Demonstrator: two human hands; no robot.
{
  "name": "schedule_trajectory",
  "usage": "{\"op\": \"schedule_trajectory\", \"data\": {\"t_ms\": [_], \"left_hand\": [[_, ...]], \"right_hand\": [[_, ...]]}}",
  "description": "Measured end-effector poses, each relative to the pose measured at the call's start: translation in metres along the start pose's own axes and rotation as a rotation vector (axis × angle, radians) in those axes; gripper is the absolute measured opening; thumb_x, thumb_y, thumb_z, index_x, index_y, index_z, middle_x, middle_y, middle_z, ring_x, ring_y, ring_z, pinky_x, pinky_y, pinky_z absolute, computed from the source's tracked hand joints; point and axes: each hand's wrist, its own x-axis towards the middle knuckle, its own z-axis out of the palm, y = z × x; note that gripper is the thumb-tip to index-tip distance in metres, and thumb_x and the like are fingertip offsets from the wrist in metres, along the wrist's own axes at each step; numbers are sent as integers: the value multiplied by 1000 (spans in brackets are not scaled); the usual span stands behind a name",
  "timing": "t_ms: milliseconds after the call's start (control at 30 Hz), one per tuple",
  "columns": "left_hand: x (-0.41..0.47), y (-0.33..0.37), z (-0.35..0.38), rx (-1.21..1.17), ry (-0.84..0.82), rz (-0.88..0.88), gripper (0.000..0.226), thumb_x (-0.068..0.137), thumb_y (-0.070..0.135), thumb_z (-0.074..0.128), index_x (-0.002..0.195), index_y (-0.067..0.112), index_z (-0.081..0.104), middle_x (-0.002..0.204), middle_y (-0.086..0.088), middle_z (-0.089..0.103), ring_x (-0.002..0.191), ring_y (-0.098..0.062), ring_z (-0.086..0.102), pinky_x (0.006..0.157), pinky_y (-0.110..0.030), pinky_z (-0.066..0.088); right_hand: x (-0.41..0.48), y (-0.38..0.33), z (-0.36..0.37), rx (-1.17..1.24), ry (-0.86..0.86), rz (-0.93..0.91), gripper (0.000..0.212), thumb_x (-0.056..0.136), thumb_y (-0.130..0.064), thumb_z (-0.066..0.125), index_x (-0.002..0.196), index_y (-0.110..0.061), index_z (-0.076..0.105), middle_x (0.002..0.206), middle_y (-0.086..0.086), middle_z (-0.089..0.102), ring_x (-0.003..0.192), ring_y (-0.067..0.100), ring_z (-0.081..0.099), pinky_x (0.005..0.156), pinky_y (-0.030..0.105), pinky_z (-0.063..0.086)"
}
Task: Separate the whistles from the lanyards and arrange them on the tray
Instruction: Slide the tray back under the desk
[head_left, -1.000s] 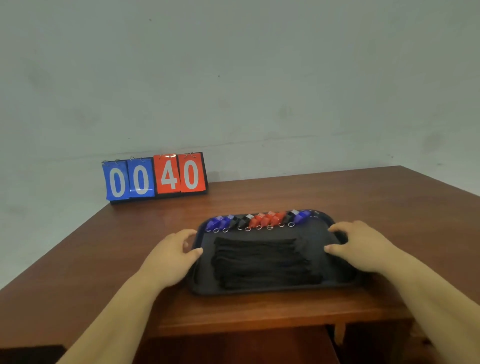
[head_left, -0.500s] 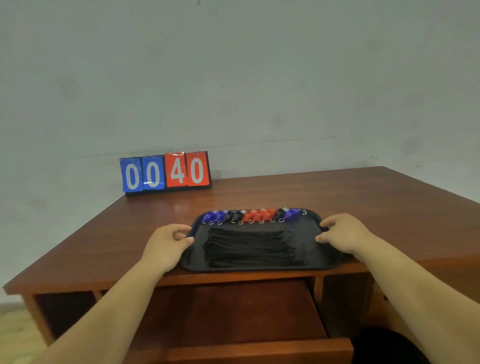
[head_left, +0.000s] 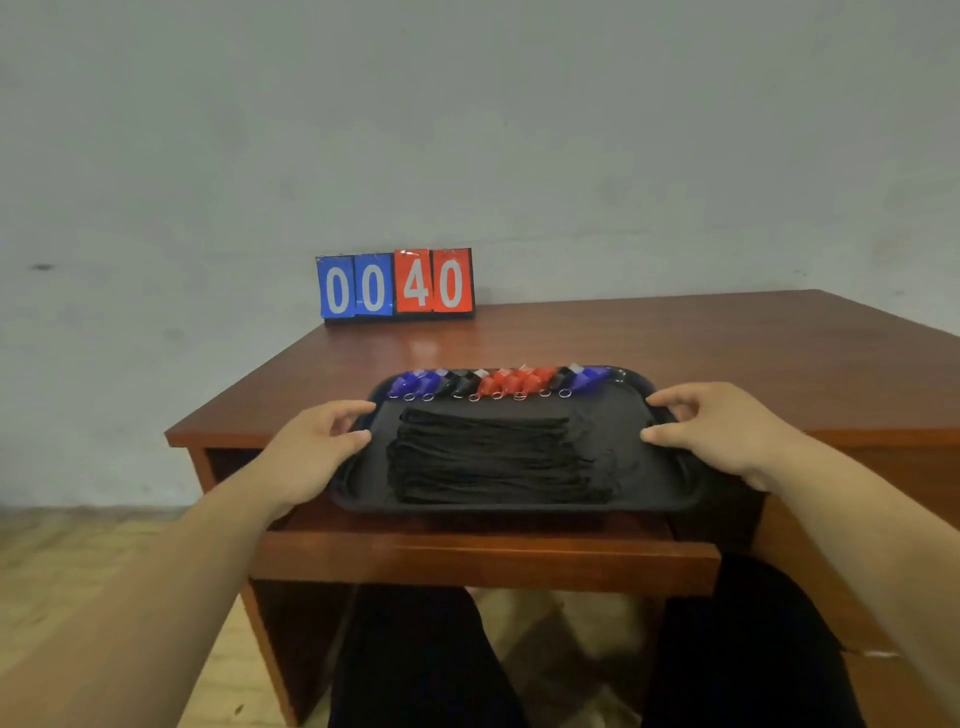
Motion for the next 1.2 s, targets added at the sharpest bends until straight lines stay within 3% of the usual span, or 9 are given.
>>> {"op": "schedule_trajectory", "data": {"t_ms": [167,233,333,467,633,767,867,1033,1200], "left_hand": [[-30,-21,-24,39,-59,-41,32,100,23,63,125,43,65,132,11,63,126,-15,59,113,-47,45],[-36,-31,-30,19,-97,-75,31,101,24,62,124,44,66,129,11,64,125,-16,60,112,-50,47],[-43,-43,-36,-24,-147,-95,33,99,21,64,117,48,70,127,8,69,121,-20,64,110,-53,48],[-51,-49,-40,-73,-133,-122,37,98,10,63,104,45,75,123,3,71,117,-25,66,108,-54,49],[-56,-52,-48,-134,-145,-145,36,99,8,61,102,41,76,121,-2,72,116,-30,67,108,-57,49],[-58,-59,-47,-105,-182,-170,32,99,9,61,106,36,76,120,-3,71,115,-30,67,105,-57,52],[-59,-61,-40,-42,-196,-202,26,100,12,61,109,32,75,117,-1,71,112,-25,68,102,-52,55],[-54,-63,-23,13,-203,-257,21,99,16,63,107,32,75,115,3,72,111,-21,68,102,-50,55],[-48,-68,-8,46,-228,-284,19,99,20,64,110,33,74,119,4,70,113,-18,66,102,-48,55]], "right_hand": [[-31,-10,10,102,-79,-13,44,82,-24,85,123,-26,70,108,-2,69,86,2,59,81,32,52],[-35,-10,17,152,-134,16,39,82,-22,86,117,-27,70,114,10,71,86,11,66,80,34,57],[-41,-7,26,197,-222,45,35,81,-18,86,112,-26,71,118,32,64,92,39,71,72,39,55],[-46,-1,31,220,-337,71,40,78,-18,88,114,-26,71,116,36,61,99,44,71,83,54,60],[-50,6,35,240,-420,109,48,75,-20,91,117,-24,69,111,41,56,84,36,61,72,45,47],[-53,5,38,182,-460,106,44,77,-21,89,116,-25,69,102,35,61,79,31,62,68,37,49],[-54,7,41,136,-477,111,40,80,-21,86,116,-24,68,87,15,55,70,23,56,59,28,47],[-47,15,50,69,-453,115,35,83,-23,84,114,-27,68,85,11,56,76,21,58,67,29,51],[-36,24,59,42,-403,90,32,84,-24,84,112,-24,70,74,8,56,67,18,56,63,28,47]]}}
